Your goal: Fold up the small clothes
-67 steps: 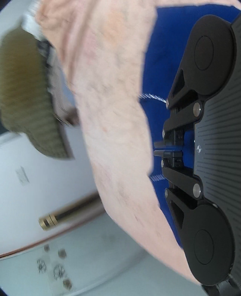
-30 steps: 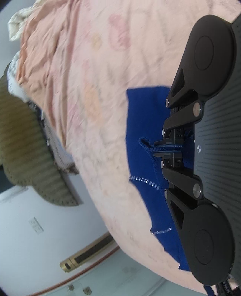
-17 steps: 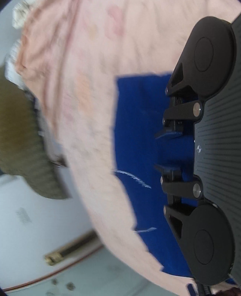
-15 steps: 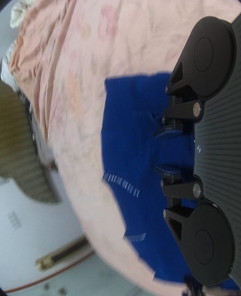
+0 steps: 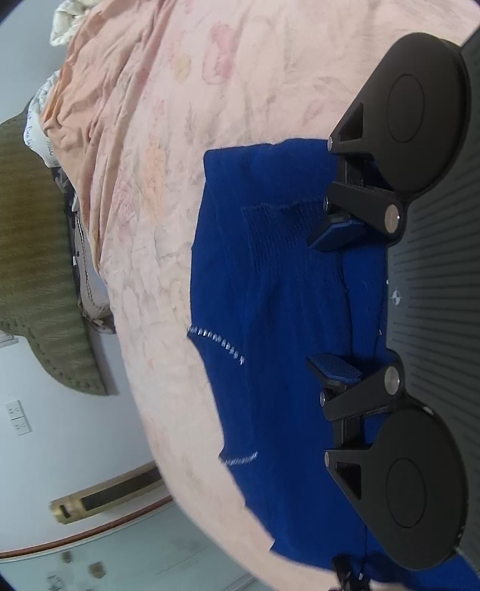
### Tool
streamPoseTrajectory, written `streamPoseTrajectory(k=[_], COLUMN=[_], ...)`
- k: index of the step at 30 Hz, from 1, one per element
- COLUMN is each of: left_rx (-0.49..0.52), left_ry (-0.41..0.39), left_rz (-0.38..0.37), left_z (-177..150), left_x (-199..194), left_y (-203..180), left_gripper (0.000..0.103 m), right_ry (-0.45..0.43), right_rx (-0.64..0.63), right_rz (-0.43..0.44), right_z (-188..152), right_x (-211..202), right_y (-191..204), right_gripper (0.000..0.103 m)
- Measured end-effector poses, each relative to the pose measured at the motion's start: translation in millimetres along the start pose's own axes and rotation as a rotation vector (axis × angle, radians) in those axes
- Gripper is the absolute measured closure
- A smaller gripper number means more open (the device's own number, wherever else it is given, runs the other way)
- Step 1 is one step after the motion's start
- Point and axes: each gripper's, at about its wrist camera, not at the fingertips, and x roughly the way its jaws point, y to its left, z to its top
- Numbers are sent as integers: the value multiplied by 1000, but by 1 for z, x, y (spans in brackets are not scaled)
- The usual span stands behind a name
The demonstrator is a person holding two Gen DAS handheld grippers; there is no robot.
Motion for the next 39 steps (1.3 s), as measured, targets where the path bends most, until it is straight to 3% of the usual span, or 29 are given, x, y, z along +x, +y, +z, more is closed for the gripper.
streamPoseTrajectory(k=[6,11,17,25,30,39], left_rx=[-36,-60,-79,-7,-12,-23], left_ry=[28,47,79,35,-16,-33], left_rz=[-46,-95,-170,-137,-126,-112], left_z=[-10,-25,-47,-70,-82,-86], left_x=[-10,-24,-38,-49,-52,-52], left_y=[0,-1,-11,-22,-22,-22], left_gripper=[14,14,14,8,4,1], right_ry=[46,24,-7,-4,-12,-24], right_rx=[-42,-100,-144,-269,-254,-251], right_rz=[-2,-10,-14,-95,-81,-87], right_z=[-17,-30,-55,-91,-96,-98], right_x=[-5,-31,-54,-53,-54,-55], right_y=[1,5,17,32,30,31], right_gripper=[34,34,22,0,0,0])
